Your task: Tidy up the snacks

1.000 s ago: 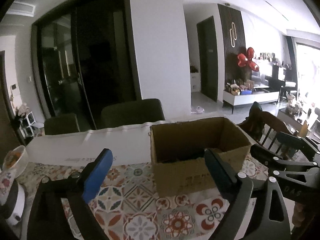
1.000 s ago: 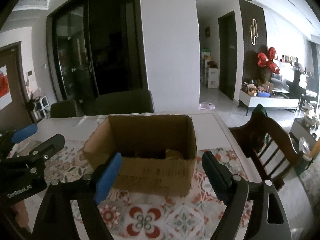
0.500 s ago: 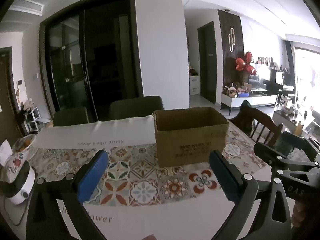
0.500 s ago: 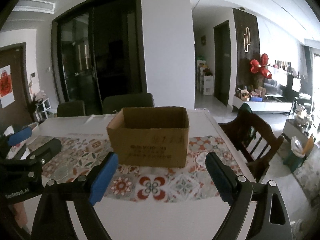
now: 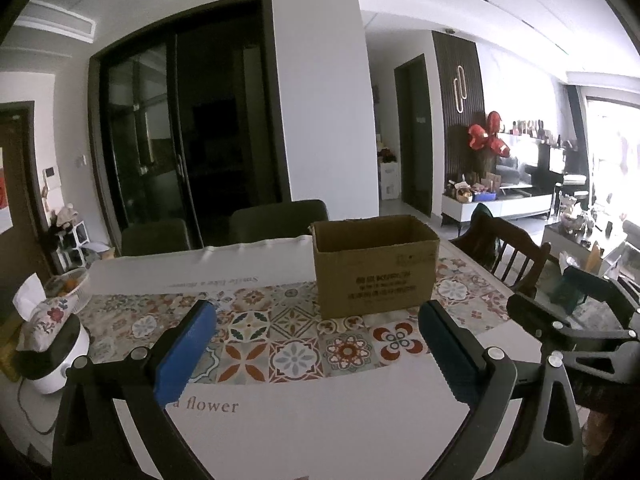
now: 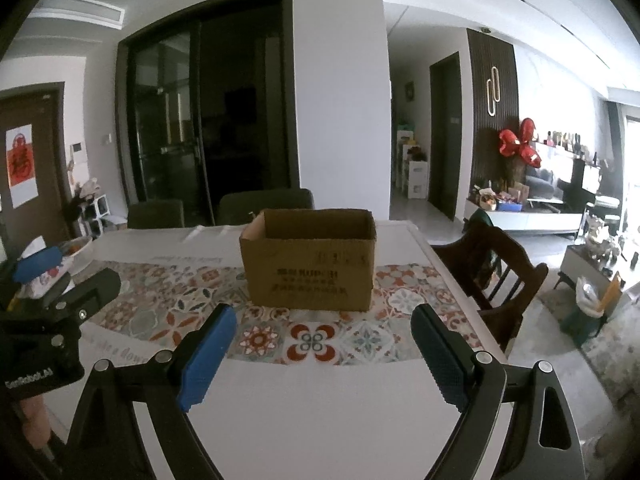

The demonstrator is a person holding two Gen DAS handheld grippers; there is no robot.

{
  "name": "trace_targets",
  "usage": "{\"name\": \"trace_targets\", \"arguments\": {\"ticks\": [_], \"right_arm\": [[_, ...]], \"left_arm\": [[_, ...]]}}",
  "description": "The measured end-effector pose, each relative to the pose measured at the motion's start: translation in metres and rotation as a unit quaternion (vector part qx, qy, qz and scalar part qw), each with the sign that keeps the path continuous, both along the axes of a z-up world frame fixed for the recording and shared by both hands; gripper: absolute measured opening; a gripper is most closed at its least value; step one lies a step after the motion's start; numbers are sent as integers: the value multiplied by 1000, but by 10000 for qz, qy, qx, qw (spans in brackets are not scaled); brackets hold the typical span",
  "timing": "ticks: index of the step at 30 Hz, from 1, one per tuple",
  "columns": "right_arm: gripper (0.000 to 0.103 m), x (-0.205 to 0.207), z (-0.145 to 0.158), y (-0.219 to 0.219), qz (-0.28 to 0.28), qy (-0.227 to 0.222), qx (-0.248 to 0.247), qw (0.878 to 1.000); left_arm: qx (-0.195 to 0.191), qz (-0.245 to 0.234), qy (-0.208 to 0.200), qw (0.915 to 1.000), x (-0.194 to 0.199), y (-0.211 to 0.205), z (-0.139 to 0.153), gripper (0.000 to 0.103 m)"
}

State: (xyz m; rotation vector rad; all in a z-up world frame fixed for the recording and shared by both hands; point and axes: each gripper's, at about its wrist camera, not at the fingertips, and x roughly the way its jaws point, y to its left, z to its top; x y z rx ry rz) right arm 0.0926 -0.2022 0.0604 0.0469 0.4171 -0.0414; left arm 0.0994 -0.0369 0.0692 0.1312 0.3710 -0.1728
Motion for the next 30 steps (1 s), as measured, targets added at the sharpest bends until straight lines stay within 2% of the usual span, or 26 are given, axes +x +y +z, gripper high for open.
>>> {"name": "trace_targets", "arguments": {"ticks": [13,30], "right_arm": [[90,-20,0,4,47,22,20,10000],[90,-21,-1,3,56,45,58,10000]], "left_arm": [[3,-14,-47,10000,-15,6,1,103],[5,-22,-2,10000,-16,7,0,103]]}}
